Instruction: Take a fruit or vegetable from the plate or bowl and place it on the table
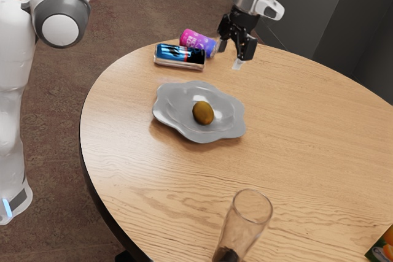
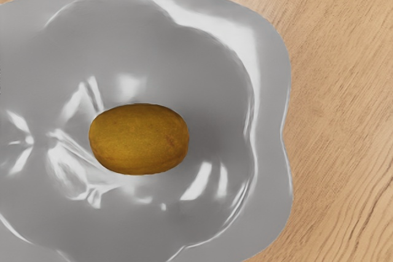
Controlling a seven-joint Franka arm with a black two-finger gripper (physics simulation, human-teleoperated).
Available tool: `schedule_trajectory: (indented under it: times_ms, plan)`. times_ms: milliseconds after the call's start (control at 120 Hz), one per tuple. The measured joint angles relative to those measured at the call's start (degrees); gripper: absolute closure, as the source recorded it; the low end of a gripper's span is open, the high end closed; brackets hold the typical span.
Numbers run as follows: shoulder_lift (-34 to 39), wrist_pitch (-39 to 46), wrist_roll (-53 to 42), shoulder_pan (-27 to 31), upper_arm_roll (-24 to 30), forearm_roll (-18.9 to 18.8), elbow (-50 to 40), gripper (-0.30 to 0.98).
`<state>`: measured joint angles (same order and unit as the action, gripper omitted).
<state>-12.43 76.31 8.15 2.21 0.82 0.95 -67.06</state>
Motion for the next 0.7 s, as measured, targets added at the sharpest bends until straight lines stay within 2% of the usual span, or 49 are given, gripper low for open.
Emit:
schedule_trajectory:
  times_ms: [300,475,700]
  plan:
    - [-0.56,7.9,3.49,-0.22,0.03,-0.06,0.69,0.0]
    - [-1.41,9.19,10.25,0.27,-3.28,0.12,-0.28,0.0]
    - [-3.71,9.82,18.11,-0.21,-10.79,3.99,-5.62,0.0]
